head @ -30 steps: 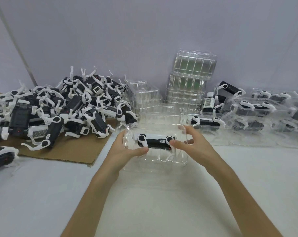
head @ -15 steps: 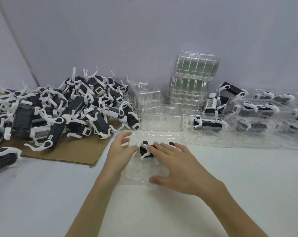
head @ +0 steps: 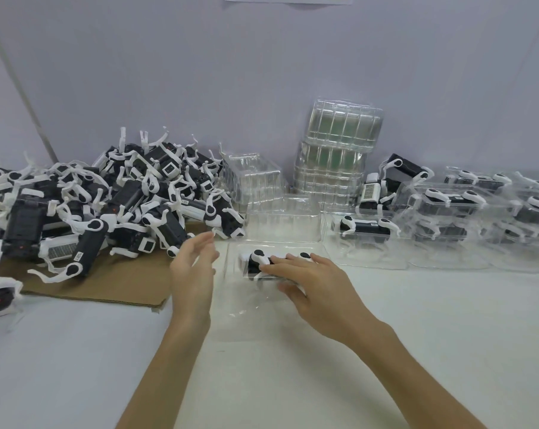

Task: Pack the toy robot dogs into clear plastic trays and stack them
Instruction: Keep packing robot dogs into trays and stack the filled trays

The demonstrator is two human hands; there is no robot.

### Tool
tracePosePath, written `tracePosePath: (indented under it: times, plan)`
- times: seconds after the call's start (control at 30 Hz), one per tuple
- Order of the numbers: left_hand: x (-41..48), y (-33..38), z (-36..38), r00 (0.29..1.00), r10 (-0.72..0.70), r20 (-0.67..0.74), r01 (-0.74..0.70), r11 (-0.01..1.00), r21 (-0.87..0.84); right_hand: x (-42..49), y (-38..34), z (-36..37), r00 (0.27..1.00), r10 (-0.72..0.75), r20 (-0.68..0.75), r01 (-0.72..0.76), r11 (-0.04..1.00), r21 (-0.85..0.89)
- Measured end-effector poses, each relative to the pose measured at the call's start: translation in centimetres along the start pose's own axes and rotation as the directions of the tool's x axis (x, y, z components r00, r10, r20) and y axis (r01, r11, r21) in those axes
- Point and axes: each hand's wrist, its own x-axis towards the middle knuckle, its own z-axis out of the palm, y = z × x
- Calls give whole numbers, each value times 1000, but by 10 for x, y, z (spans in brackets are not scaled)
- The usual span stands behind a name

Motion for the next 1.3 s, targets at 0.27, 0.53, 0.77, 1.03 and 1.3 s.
tracePosePath:
  times: [0.27, 0.53, 0.77, 1.03, 1.3]
  plan:
    - [3, -1, -3, 994, -27, -106, 15, 994, -106, 20, 15, -54, 974, 9, -226, -7, 1000, 10]
    - [-4, -5, 6, 998, -41, -38, 38, 997, -65, 42, 97, -103, 973, 171, -153, -174, 985, -8]
    - [-10, -8, 12, 997, -82, 12, 82, 996, -25, 42, 139, -108, 970, 241, -45, -244, 935, -256]
    - [-18, -5, 16, 969, -171, 177, 155, 983, 102, 65, 114, -119, 912, 396, 105, -331, 863, -381]
    - [16, -2, 13, 805, -420, 419, 198, 856, 478, 97, 39, -87, 997, 13, -73, -11, 999, 30]
